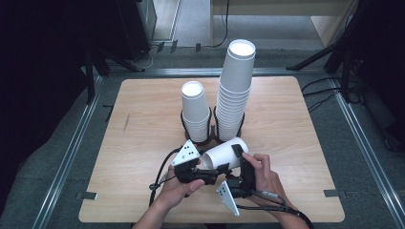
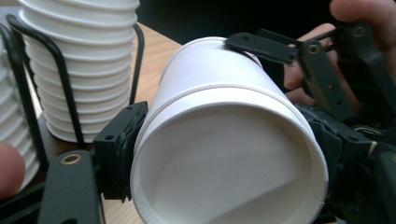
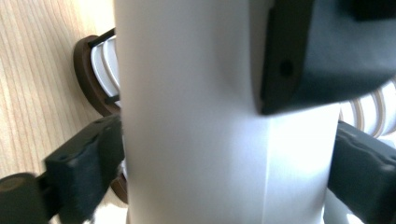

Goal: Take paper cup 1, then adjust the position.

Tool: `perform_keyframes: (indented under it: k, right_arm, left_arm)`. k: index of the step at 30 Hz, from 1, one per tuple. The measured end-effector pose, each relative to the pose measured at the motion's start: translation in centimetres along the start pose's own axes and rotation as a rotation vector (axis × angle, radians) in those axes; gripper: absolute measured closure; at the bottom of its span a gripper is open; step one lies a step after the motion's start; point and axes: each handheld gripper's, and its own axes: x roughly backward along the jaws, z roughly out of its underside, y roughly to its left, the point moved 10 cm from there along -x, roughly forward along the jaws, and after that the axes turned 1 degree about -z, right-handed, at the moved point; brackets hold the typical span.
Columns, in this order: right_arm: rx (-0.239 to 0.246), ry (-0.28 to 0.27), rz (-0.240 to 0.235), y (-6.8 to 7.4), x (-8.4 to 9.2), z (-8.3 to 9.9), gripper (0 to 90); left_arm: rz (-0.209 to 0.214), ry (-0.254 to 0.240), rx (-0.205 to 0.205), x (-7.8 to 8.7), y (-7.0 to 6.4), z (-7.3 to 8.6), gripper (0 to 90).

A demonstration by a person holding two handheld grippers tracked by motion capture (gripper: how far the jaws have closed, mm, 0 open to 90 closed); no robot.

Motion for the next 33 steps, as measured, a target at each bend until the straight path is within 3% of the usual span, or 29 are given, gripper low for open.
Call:
perform_keyframes:
  k: [6, 18, 20, 26, 29, 33]
  right_arm:
    - [-0.049, -0.023, -0.032, 0.0, 0.4, -0.4, 0.1]
    - [-0.118, -0.043, -0.051, -0.2, 1.0, -1.0, 0.0]
    - [-0.152, -0.043, -0.057, -0.3, 1.1, -1.0, 0.0]
    - [-0.348, -0.047, -0.105, -0.9, 1.3, -1.1, 0.0]
    - [-0.494, -0.060, -0.140, -1.4, 1.4, -1.3, 0.0]
    - [-0.628, -0.060, -0.158, -2.3, 1.3, -1.3, 0.0]
  left_arm:
    - [-0.026, -0.024, 0.013, 0.4, 0.8, -0.3, 23.2]
    - [-0.075, -0.135, 0.036, 2.3, 2.0, -2.2, 23.4]
    - [-0.087, -0.153, 0.039, 2.6, 2.3, -2.4, 23.4]
    - [-0.126, -0.223, 0.032, 3.6, 3.0, -3.2, 23.4]
    - [-0.129, -0.258, 0.034, 3.9, 3.1, -3.5, 23.3]
    - [-0.140, -0.308, 0.034, 4.2, 3.2, -3.9, 23.1]
